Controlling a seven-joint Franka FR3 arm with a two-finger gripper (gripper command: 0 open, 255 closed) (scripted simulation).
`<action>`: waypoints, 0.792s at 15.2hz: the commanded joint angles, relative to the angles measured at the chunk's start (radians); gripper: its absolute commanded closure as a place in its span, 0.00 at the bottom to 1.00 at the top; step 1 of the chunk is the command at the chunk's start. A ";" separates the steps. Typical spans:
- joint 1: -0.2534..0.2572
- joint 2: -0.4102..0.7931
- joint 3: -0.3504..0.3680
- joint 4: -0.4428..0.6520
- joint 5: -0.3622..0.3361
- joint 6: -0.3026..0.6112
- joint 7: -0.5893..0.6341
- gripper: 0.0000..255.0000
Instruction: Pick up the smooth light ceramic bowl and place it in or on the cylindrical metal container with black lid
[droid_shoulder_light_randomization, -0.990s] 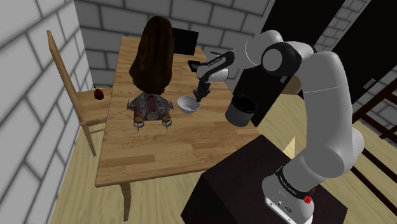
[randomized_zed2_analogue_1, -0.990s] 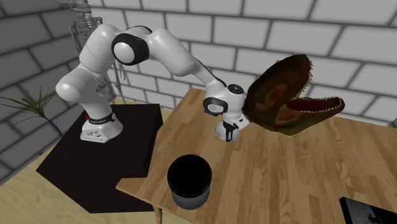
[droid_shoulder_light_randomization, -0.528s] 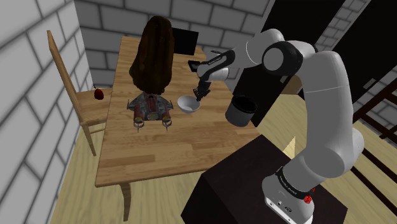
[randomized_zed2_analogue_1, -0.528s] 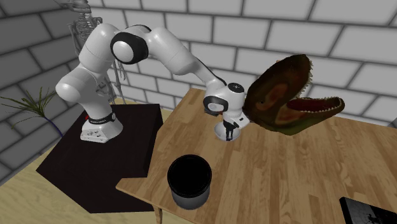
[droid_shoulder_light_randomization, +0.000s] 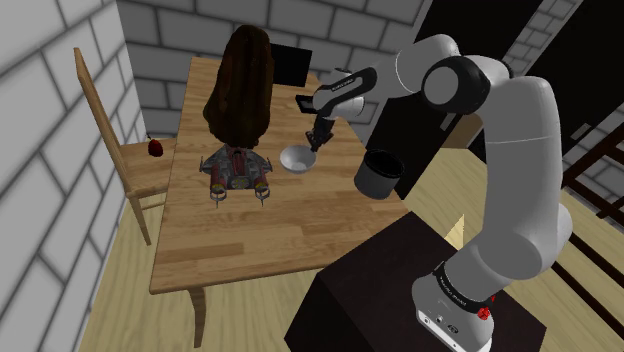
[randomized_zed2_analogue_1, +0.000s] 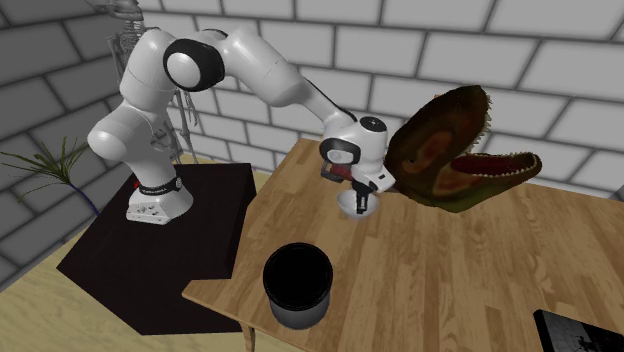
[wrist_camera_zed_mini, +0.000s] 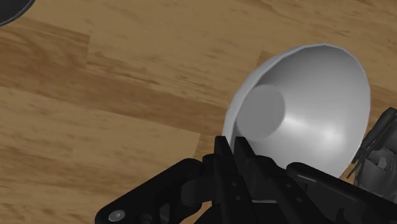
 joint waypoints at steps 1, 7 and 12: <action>0.001 -0.018 -0.002 -0.002 -0.002 -0.016 0.002 1.00; 0.004 -0.071 -0.007 -0.002 -0.009 -0.069 0.009 1.00; 0.007 -0.112 -0.011 0.004 -0.015 -0.115 0.014 1.00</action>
